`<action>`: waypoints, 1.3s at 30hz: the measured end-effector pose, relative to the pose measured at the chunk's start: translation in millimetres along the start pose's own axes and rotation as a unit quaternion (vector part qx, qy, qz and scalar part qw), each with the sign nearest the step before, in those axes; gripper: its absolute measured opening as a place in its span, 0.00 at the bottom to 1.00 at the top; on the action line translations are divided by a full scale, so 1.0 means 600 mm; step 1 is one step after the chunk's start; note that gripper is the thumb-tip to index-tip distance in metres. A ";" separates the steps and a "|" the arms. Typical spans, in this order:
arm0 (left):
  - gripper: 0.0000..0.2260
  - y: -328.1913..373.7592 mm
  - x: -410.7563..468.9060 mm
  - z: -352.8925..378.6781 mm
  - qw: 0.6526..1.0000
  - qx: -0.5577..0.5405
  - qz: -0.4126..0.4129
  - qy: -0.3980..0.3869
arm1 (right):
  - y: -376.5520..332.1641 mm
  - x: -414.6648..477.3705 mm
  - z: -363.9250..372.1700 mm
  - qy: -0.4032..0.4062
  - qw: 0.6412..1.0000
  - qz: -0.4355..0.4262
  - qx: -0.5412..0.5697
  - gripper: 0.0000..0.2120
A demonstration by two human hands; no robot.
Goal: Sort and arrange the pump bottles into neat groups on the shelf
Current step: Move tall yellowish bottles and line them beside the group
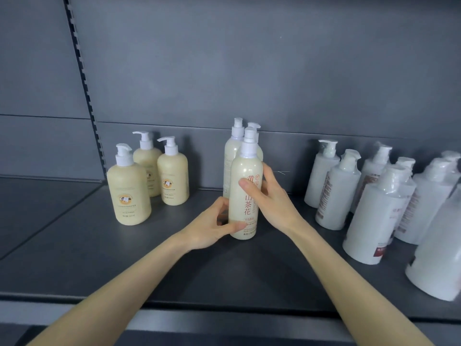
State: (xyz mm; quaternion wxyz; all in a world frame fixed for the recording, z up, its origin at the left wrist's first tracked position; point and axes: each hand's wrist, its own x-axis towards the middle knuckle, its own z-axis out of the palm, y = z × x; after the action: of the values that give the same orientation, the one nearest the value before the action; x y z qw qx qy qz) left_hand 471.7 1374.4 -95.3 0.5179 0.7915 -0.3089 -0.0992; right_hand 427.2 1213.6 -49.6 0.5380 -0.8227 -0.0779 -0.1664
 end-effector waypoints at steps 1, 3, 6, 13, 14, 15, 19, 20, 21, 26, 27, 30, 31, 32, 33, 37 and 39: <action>0.20 0.001 -0.003 -0.001 1.000 0.010 0.000 0.001 | -0.005 -0.002 -0.001 -0.002 1.000 0.009 -0.011 0.23; 0.21 0.006 -0.011 -0.002 0.999 0.042 0.000 0.001 | -0.019 -0.008 -0.005 -0.006 0.999 0.029 -0.041 0.24; 0.18 0.013 -0.031 -0.005 0.995 0.095 0.002 0.020 | -0.033 -0.021 -0.016 -0.002 0.992 0.056 -0.109 0.26; 0.11 0.023 -0.097 0.014 0.975 0.213 0.059 0.039 | -0.057 -0.115 -0.060 0.072 0.969 0.102 -0.213 0.22; 0.12 0.037 -0.101 0.024 0.971 0.226 0.076 0.031 | -0.066 -0.132 -0.073 0.085 0.965 0.101 -0.226 0.22; 0.13 0.056 -0.103 0.035 0.967 0.236 0.094 0.024 | -0.076 -0.147 -0.090 0.100 0.960 0.097 -0.242 0.21; 0.18 0.155 -0.095 0.079 0.945 0.271 0.183 0.005 | -0.122 -0.213 -0.171 0.152 0.930 0.084 -0.324 0.20; 0.19 0.181 -0.092 0.094 0.936 0.282 0.211 0.001 | -0.133 -0.232 -0.195 0.164 0.919 0.082 -0.350 0.20; 0.19 0.207 -0.090 0.110 0.927 0.292 0.237 -0.002 | -0.143 -0.253 -0.219 0.177 0.906 0.084 -0.375 0.20; 0.22 0.326 -0.081 0.207 0.897 0.297 0.327 -0.003 | -0.177 -0.362 -0.332 0.241 0.852 0.122 -0.448 0.20; 0.22 0.349 -0.080 0.235 0.889 0.297 0.347 -0.002 | -0.182 -0.388 -0.355 0.252 0.842 0.135 -0.458 0.20; 0.22 0.408 -0.084 0.326 0.863 0.301 0.405 -0.006 | -0.184 -0.466 -0.430 0.273 0.813 0.163 -0.488 0.21; 0.22 0.425 -0.086 0.358 0.857 0.300 0.419 -0.008 | -0.183 -0.492 -0.456 0.276 0.805 0.173 -0.496 0.21; 0.23 0.442 -0.087 0.391 0.852 0.299 0.431 -0.008 | -0.182 -0.519 -0.482 0.280 0.798 0.180 -0.502 0.22; 0.23 0.457 -0.088 0.423 0.849 0.297 0.437 -0.010 | -0.181 -0.545 -0.509 0.285 0.792 0.185 -0.507 0.22; 0.24 0.522 -0.089 0.559 0.849 0.288 0.442 -0.039 | -0.174 -0.648 -0.616 0.305 0.774 0.203 -0.516 0.23; 0.25 0.551 -0.090 0.624 0.845 0.294 0.444 -0.046 | -0.167 -0.695 -0.666 0.304 0.765 0.218 -0.523 0.23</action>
State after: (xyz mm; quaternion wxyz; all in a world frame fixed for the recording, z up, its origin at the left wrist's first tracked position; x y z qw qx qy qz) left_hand 122.8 1032.1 20.9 0.2347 0.6798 -0.6652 0.2005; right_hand -68.4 911.8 33.7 0.0412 -0.8776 0.3709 -0.3010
